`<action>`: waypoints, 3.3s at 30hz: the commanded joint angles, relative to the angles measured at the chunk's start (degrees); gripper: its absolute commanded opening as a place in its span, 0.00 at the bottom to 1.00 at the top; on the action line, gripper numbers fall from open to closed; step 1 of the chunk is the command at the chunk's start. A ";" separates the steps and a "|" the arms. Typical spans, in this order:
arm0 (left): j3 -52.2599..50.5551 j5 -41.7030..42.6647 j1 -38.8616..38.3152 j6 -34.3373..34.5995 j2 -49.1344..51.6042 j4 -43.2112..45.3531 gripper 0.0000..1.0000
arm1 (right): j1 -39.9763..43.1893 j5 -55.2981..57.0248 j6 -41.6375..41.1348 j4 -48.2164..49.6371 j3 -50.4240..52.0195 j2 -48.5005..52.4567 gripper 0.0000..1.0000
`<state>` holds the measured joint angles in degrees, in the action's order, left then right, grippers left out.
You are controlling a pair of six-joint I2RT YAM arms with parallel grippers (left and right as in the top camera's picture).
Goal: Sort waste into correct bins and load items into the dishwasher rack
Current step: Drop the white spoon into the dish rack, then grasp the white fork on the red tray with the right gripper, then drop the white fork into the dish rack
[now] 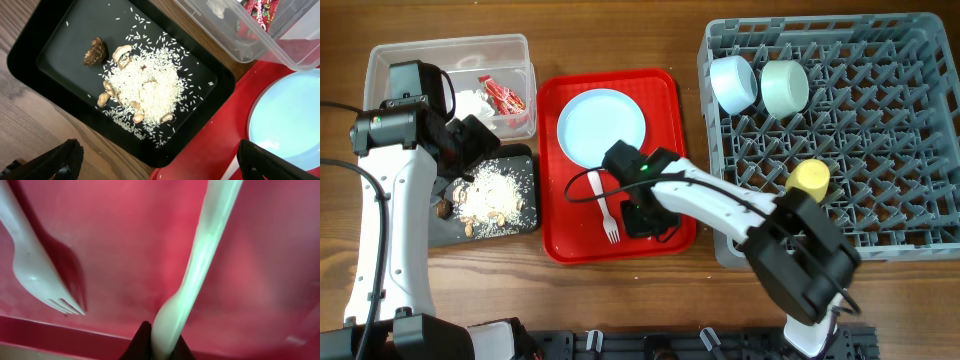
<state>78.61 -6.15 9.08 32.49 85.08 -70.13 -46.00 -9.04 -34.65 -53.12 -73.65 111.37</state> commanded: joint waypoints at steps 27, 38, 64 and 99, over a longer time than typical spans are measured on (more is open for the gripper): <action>0.15 -0.55 0.20 0.57 -0.33 0.00 1.00 | 22.40 18.47 10.95 -6.93 6.16 -22.36 0.40; 0.15 -0.55 0.20 0.57 -0.33 0.00 1.00 | 16.20 0.35 17.97 5.40 -4.96 -21.79 0.40; 0.15 -0.55 0.20 0.57 -0.33 0.02 1.00 | -6.27 -2.43 7.67 10.75 -3.69 7.37 0.58; 0.15 -0.55 0.20 0.57 -0.33 0.00 1.00 | 17.99 16.98 10.75 -5.70 -0.28 -19.43 0.04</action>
<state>78.61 -6.15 9.08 32.49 85.08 -70.15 -29.67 7.94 -26.28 -58.28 -76.42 91.57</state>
